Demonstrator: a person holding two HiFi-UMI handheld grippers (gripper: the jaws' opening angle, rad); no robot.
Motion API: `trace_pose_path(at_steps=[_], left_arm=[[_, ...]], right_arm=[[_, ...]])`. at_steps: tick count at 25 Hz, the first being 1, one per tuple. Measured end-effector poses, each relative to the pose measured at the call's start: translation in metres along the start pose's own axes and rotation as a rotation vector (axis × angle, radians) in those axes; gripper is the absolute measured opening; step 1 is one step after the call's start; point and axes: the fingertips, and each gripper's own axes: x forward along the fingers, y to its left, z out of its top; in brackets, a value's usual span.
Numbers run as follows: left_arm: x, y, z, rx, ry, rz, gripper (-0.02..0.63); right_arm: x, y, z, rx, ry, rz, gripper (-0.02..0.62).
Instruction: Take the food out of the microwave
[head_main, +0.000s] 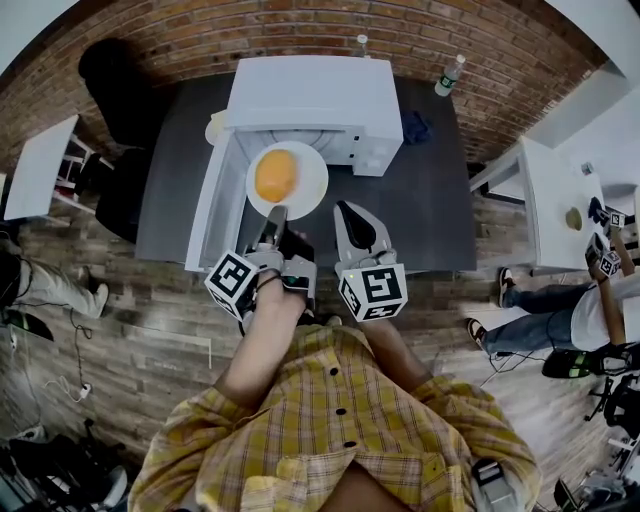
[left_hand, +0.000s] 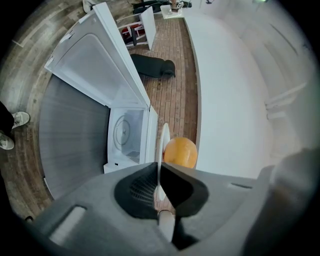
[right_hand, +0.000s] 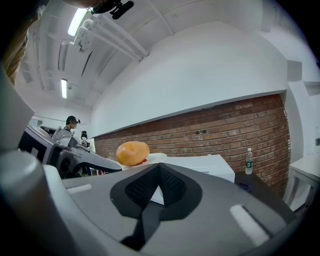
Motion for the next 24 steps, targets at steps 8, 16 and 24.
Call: trace_pose_path(at_steps=[8, 16, 24], left_arm=[[0.001, 0.003, 0.010, 0.041, -0.008, 0.026, 0.008], [0.009, 0.003, 0.016, 0.041, -0.010, 0.029, 0.006], [0.014, 0.005, 0.013, 0.042, 0.005, 0.034, 0.008]], right_arm=[[0.010, -0.001, -0.001, -0.002, 0.005, 0.003, 0.000], [0.020, -0.003, 0.001, -0.010, 0.007, 0.008, 0.000], [0.026, -0.003, 0.000, -0.010, 0.009, 0.013, 0.000]])
